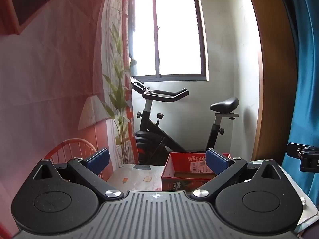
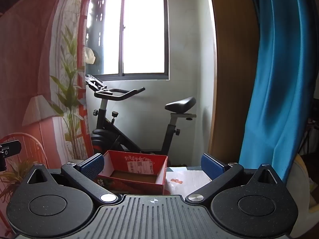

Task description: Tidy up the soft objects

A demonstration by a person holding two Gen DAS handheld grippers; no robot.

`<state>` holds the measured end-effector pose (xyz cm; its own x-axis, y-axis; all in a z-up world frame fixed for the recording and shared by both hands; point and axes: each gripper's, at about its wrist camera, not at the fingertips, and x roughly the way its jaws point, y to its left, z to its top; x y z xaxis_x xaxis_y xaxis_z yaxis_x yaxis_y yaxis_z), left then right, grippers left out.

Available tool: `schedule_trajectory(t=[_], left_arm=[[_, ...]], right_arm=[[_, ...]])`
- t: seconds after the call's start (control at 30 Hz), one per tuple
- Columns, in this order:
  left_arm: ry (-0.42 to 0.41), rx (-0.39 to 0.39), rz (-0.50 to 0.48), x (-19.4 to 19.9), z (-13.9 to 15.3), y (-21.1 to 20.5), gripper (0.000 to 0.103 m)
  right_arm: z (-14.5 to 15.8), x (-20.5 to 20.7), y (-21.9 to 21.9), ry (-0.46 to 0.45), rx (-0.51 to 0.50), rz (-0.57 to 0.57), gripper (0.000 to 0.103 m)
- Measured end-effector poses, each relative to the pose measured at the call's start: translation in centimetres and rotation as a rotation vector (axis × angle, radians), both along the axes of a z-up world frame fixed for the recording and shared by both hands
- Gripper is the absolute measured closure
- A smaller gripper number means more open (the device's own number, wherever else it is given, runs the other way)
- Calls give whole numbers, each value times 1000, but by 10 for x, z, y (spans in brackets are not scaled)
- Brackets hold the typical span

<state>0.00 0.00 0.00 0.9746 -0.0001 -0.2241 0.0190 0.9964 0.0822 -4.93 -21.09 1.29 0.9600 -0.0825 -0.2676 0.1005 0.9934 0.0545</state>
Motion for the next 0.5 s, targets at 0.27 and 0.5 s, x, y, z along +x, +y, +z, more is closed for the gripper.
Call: schedule_trajectory(t=[0.27,0.5], left_arm=[[45,-24,-30,17,3,14,0],[27,-14,-43,13,3,16,0]], right_arm=[[2,-2,-4,1,6,1,0],[-2,1,1,3,-12,-1,0]])
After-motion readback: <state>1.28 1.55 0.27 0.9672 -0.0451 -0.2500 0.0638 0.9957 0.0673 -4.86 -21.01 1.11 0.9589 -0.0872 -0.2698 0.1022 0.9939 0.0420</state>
